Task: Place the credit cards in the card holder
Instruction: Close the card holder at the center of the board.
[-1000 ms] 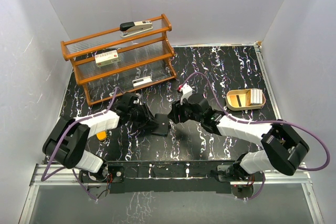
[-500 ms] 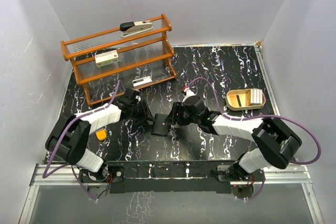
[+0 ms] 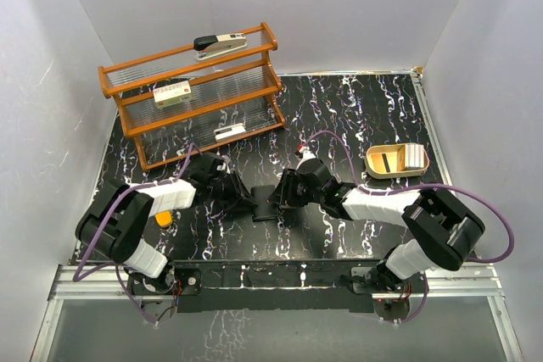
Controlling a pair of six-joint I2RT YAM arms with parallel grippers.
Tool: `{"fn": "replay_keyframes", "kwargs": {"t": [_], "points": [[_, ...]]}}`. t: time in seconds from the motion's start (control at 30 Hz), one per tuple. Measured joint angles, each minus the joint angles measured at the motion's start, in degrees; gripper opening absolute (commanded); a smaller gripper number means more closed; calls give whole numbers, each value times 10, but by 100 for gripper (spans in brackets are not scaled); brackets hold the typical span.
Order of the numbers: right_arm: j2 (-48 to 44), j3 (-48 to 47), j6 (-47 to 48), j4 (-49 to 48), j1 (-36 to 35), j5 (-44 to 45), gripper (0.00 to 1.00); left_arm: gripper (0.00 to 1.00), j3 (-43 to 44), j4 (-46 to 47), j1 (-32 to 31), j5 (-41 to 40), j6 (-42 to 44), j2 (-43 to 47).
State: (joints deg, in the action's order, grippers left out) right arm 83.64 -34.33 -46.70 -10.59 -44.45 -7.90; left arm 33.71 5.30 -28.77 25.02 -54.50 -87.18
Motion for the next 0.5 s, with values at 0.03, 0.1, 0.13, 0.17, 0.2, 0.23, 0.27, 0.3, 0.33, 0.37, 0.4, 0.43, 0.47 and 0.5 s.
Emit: {"fn": "replay_keyframes", "kwargs": {"t": [0.03, 0.1, 0.13, 0.17, 0.2, 0.23, 0.27, 0.3, 0.33, 0.37, 0.4, 0.43, 0.47, 0.5], "points": [[0, 0, 0, 0, 0, 0, 36, 29, -5, 7, 0, 5, -7, 1], [0, 0, 1, 0, 0, 0, 36, 29, -17, 20, 0, 13, -19, 5], [0, 0, 2, 1, 0, 0, 36, 31, -21, 22, 0, 15, -23, 8], [0, 0, 3, 1, 0, 0, 36, 32, -24, 23, 0, 16, -26, 11], [0, 0, 5, 2, 0, 0, 36, 34, -26, 22, -1, 16, -29, 16], [0, -1, 8, 3, 0, 1, 35, 35, -26, 21, -1, 16, -30, 21], [0, -1, 10, 4, 0, 1, 35, 35, -26, 19, -1, 15, -30, 27], [0, -2, 12, 6, 0, 1, 35, 35, -25, 16, -1, 12, -29, 35], [0, -3, 13, 7, 0, 3, 35, 35, -23, 8, -1, 9, -26, 43], [0, -4, 14, 11, 0, 4, 35, 34, -17, -3, -1, 5, -21, 50], [0, -4, 13, 11, 0, 5, 35, 32, -9, -13, -1, 0, -16, 53], [0, -4, 12, 11, 0, 5, 35, 29, 0, -20, -1, -4, -13, 54], [0, -4, 10, 11, 0, 5, 35, 26, 11, -27, -1, -7, -8, 54], [0, -4, 8, 10, 0, 5, 35, 24, 21, -30, -1, -10, -3, 53]]}}
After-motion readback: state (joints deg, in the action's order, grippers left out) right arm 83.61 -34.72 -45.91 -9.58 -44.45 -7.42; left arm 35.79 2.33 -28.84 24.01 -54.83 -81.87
